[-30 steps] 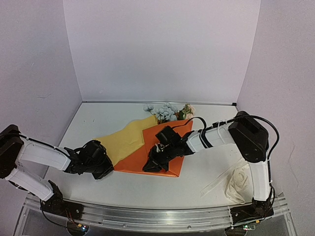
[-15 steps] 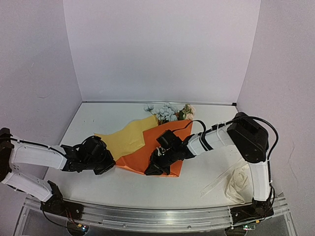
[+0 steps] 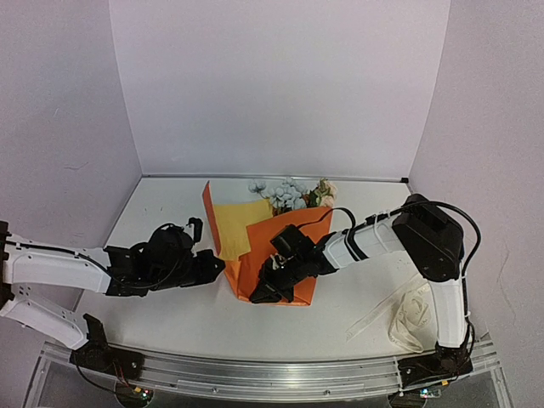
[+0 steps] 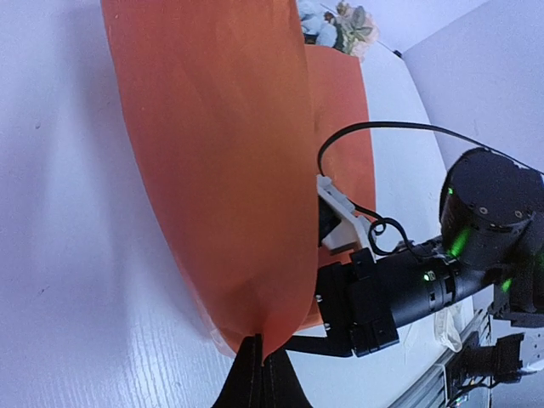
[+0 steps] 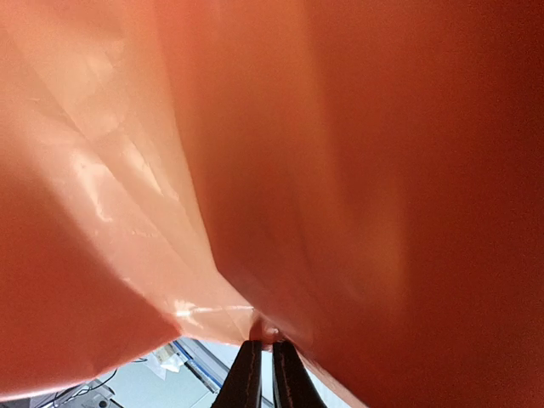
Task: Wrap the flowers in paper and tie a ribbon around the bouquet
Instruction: Pick up the two-thirds-folded wrapping paper from the center of the board, then fold the two-thirds-folded wrapping paper at the center of the board.
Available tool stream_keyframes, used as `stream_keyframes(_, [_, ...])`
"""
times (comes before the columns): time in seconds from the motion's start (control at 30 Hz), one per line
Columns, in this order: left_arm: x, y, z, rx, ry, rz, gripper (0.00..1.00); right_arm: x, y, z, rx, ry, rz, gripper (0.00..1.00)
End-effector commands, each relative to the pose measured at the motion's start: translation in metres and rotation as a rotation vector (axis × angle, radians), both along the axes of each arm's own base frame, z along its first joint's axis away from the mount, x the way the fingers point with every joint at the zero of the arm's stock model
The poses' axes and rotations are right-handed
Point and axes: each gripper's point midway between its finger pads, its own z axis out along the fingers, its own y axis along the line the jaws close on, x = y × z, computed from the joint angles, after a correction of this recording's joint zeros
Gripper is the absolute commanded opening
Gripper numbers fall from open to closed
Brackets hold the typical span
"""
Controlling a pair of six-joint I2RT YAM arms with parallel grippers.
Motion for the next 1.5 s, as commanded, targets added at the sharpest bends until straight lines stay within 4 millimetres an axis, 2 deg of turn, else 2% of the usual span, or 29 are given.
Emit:
stream_keyframes(0.0, [-0.003, -0.03, 0.036, -0.065, -0.112, -0.145, 0.0, -0.002, -0.003, -0.01, -0.031, -0.002, -0.006, 0.07])
stream_keyframes(0.1, [-0.008, -0.047, 0.036, -0.063, -0.118, -0.235, 0.0, -0.002, -0.002, -0.008, -0.027, -0.003, -0.003, 0.07])
stream_keyframes(0.17, [-0.01, -0.053, 0.028, -0.034, -0.101, -0.269, 0.0, -0.001, 0.0, -0.001, -0.015, -0.012, 0.005, 0.07])
stream_keyframes(0.23, [-0.009, -0.055, 0.021, -0.01, -0.087, -0.272, 0.0, -0.002, 0.001, 0.008, -0.007, -0.025, 0.023, 0.07])
stream_keyframes(0.37, [-0.005, -0.056, 0.029, -0.013, -0.103, -0.262, 0.0, -0.005, -0.005, 0.019, -0.025, -0.058, 0.058, 0.08])
stream_keyframes(0.67, [-0.002, -0.06, 0.057, -0.068, -0.148, -0.257, 0.0, -0.005, -0.008, -0.01, -0.087, -0.025, 0.048, 0.07])
stream_keyframes(0.97, [-0.01, -0.078, 0.064, -0.123, -0.155, -0.347, 0.0, -0.006, -0.013, -0.013, -0.115, -0.029, 0.046, 0.09])
stream_keyframes(1.2, [-0.002, -0.083, 0.065, -0.147, -0.156, -0.312, 0.0, -0.007, -0.014, -0.015, -0.119, -0.034, 0.047, 0.1])
stream_keyframes(1.33, [0.003, -0.075, 0.056, -0.112, -0.145, -0.267, 0.0, -0.006, -0.009, -0.005, -0.085, -0.045, 0.055, 0.1])
stream_keyframes(1.47, [0.002, -0.066, 0.05, -0.087, -0.142, -0.252, 0.0, -0.007, -0.004, 0.019, -0.032, -0.08, 0.082, 0.11])
